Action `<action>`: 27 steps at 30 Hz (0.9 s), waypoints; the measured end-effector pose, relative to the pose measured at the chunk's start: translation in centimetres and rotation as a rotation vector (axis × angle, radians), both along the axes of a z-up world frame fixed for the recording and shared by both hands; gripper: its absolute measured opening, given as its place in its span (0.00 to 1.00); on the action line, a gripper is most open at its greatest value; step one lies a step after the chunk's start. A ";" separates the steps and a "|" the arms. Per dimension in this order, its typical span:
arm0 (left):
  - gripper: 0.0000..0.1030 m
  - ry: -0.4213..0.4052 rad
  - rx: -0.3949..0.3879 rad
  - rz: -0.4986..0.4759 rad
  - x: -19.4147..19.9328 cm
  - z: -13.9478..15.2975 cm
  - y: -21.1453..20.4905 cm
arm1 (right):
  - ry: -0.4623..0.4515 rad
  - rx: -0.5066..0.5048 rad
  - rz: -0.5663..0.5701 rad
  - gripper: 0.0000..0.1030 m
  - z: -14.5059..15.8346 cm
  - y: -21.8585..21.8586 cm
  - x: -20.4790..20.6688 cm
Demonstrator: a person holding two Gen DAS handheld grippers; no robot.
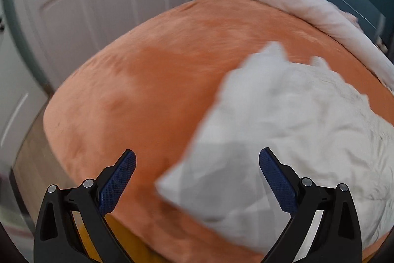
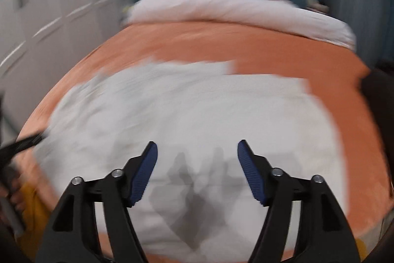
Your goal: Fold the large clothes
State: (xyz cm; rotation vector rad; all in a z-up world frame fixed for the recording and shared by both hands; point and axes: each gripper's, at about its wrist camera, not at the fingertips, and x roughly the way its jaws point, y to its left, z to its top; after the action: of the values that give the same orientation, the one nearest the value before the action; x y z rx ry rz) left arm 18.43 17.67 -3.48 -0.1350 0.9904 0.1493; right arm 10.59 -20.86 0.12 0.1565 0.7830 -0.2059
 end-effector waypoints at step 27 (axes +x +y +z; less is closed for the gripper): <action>0.63 0.063 -0.406 0.094 -2.1 -2.0 4.0 | 0.039 -0.004 0.001 0.30 2.6 -0.7 3.9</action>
State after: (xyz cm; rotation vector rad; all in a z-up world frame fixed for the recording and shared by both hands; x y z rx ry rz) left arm 16.31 21.72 -5.53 -0.5519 1.0682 0.0364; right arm 14.45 -21.55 2.70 0.1486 0.8210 -0.2099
